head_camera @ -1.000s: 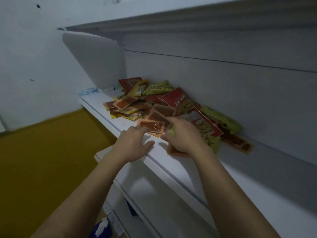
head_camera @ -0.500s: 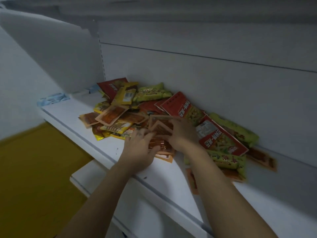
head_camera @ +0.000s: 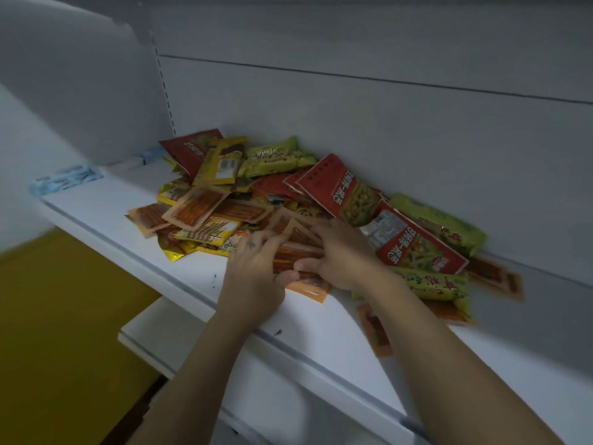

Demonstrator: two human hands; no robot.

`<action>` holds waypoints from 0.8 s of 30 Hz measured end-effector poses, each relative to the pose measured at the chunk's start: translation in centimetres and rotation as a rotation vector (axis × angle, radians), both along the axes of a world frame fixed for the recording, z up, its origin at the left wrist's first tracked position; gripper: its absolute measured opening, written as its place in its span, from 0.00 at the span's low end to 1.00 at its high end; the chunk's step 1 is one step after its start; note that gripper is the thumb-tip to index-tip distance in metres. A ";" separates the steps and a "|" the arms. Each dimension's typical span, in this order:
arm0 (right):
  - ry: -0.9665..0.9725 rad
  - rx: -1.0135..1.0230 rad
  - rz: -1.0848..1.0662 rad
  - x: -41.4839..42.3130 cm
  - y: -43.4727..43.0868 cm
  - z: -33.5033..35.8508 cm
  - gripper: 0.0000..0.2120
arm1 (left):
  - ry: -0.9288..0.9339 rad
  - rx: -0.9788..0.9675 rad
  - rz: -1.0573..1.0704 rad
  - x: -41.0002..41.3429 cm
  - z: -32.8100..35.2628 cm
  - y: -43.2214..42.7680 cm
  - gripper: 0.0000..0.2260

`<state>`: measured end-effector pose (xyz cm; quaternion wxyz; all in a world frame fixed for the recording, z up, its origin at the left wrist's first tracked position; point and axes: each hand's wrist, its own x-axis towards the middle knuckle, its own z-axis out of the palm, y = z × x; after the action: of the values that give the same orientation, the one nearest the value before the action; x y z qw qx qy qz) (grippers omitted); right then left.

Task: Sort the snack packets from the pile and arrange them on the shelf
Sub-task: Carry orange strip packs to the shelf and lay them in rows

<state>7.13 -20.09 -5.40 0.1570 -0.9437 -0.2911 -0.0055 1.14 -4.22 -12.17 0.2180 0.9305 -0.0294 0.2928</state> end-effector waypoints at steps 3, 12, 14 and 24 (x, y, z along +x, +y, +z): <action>0.031 0.037 0.037 -0.4 -0.5 -0.1 0.25 | -0.028 -0.027 0.021 0.2 -0.1 0.0 0.33; 0.124 0.491 -0.163 -0.5 -0.2 -0.3 0.09 | 0.039 -0.332 0.033 -0.7 1.1 -0.6 0.40; 0.170 0.591 -0.215 -0.3 -0.1 0.0 0.06 | 0.026 -0.379 0.040 -0.7 1.1 -0.6 0.37; 0.319 0.929 -0.184 -1.4 1.5 -0.6 0.05 | 0.084 -0.673 0.026 -0.6 1.5 -0.1 0.37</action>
<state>5.74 -18.62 -6.01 0.6023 -0.7849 -0.1455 -0.0040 0.49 -4.29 -10.63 0.5100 0.8180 0.0899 0.2502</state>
